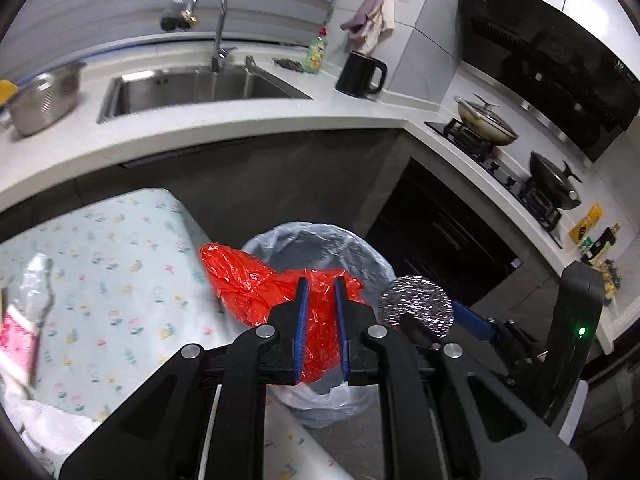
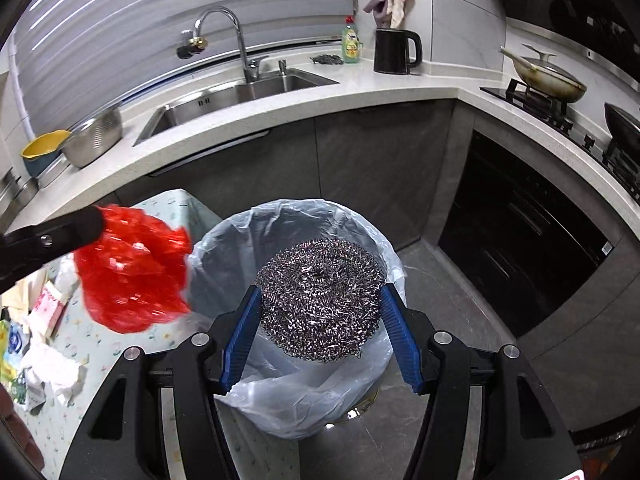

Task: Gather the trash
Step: 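Carry the red bag and steel scrubber over the bin and open both grippers, then move both open grippers back to the trash pile on the table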

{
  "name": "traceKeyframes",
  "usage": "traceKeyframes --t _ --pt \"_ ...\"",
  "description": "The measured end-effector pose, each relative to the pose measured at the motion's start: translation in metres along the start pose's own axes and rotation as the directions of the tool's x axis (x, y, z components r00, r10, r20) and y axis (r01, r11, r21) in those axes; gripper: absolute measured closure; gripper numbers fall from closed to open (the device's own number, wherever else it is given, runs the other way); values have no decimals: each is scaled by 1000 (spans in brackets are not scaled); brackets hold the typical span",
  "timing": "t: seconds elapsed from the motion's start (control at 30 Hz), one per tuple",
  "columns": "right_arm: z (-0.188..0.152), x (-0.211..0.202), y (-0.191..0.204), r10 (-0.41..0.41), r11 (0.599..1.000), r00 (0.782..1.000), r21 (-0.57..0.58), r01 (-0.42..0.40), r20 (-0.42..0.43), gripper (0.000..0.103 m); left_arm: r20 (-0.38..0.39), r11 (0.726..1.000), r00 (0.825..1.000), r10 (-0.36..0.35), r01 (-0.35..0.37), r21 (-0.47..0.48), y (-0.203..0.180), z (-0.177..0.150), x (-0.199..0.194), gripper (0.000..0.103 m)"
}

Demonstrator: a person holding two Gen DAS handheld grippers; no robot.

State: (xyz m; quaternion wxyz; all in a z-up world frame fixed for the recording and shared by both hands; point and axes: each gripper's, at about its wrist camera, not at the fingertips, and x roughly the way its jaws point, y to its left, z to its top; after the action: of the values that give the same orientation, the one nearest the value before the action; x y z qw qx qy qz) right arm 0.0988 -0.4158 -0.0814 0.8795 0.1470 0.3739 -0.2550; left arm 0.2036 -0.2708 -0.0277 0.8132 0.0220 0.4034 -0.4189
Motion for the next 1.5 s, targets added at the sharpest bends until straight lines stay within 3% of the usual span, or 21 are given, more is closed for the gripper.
traceKeyframes --t 0.1,0.23,0.53,0.77,0.97,1.2,1.5 --pt "0 9 -2 -3 1000 1000 3 3 -12 44 -23 1000 1000 2 -3 -10 5 4 15 78" --pt "-2 16 1 -9 1000 1000 2 9 -21 44 -16 1000 1000 -6 6 -24 12 5 20 53" --pt "6 19 12 5 1000 1000 0 -5 -13 40 18 997 999 51 -50 -55 33 1 2 47" --pt "13 8 26 16 1000 1000 -10 -16 15 36 74 989 989 132 -126 -78 48 -7 -31 32" --pt "18 -15 43 41 999 998 -34 -40 53 32 137 976 968 208 -196 -98 58 -14 -69 22" --pt "14 -55 80 94 991 992 -106 -84 89 29 180 955 941 286 -264 -132 72 -30 -116 21" --pt "-12 -100 147 196 960 977 -218 -174 84 27 201 903 883 424 -396 -164 100 -67 -180 14"
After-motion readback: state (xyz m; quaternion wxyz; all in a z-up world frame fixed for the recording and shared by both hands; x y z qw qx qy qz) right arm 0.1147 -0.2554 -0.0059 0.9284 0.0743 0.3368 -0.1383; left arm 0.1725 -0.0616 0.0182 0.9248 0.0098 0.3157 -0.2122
